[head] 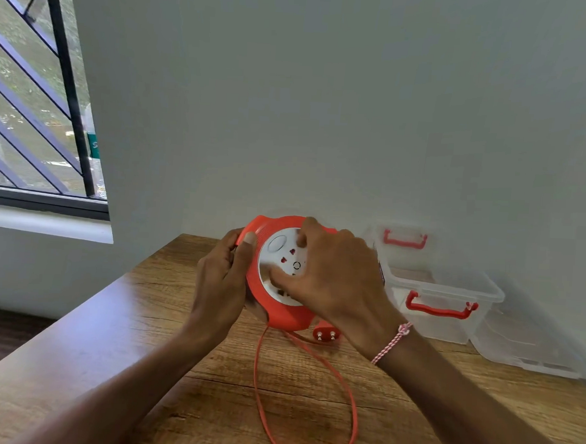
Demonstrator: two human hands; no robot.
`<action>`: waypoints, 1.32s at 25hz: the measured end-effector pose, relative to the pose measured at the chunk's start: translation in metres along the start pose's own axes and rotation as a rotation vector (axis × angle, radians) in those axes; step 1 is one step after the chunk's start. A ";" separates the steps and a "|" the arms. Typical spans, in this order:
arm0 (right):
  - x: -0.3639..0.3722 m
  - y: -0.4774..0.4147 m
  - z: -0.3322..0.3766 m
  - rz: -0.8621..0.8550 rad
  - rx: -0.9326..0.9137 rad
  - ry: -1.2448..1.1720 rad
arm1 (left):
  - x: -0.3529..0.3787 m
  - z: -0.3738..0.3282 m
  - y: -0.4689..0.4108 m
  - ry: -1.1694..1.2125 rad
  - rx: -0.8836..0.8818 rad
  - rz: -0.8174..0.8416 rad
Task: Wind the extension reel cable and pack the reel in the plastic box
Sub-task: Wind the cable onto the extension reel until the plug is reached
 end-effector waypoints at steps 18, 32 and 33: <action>-0.023 -0.007 0.008 0.202 -0.618 0.515 | -0.002 0.001 -0.003 -0.007 -0.024 0.006; -0.027 -0.013 0.004 0.075 -0.253 0.072 | -0.005 0.003 -0.006 -0.049 0.000 -0.048; -0.030 -0.013 0.006 0.118 -0.376 0.173 | -0.006 0.004 -0.006 -0.041 -0.008 -0.050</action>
Point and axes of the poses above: each hand's wrist, its own y-axis away from the middle knuckle, its own x-axis out of the palm, z = x × y, the point moved 4 cm from there along -y, towards the middle knuckle, and after that the axes turned 9 degrees about x, right-handed, at the moved point
